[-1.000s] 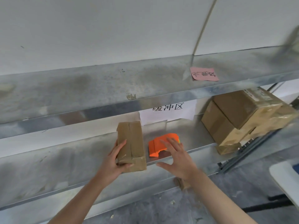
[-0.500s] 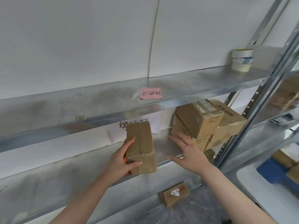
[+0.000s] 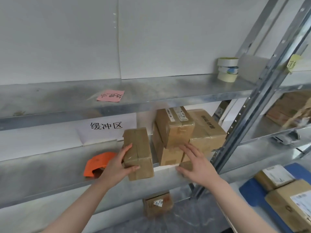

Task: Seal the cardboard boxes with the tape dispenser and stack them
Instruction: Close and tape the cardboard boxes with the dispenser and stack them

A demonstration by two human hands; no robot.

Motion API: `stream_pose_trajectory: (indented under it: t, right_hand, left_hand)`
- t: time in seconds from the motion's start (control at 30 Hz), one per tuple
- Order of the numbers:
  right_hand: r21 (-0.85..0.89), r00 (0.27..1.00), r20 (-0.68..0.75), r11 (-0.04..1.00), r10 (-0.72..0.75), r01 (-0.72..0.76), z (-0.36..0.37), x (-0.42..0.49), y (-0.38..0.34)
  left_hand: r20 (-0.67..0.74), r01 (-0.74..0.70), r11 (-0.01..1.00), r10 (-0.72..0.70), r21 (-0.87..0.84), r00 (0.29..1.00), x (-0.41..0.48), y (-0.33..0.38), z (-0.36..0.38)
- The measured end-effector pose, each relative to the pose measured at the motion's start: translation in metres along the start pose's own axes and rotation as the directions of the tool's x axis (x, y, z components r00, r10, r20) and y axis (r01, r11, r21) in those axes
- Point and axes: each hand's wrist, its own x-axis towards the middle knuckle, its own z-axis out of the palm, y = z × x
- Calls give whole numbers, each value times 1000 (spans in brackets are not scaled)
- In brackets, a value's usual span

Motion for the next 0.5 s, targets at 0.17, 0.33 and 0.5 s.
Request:
stream_pose_trajectory:
  t: [0.17,0.33,0.5]
  right_hand:
    - [-5,999,-7,999,44,-44,8,-8,28]
    - [9,994,12,994,105,-105,34,-8,45]
    - [3,986,42,987,162,-162,52,-2,53]
  left_hand:
    - [-19,62,997,-62,47,998,24,2,22]
    - [-43,95,994,-93,55,995,57,-8,33]
    - [-36,91,994,-89,65,995,91,-15,45]
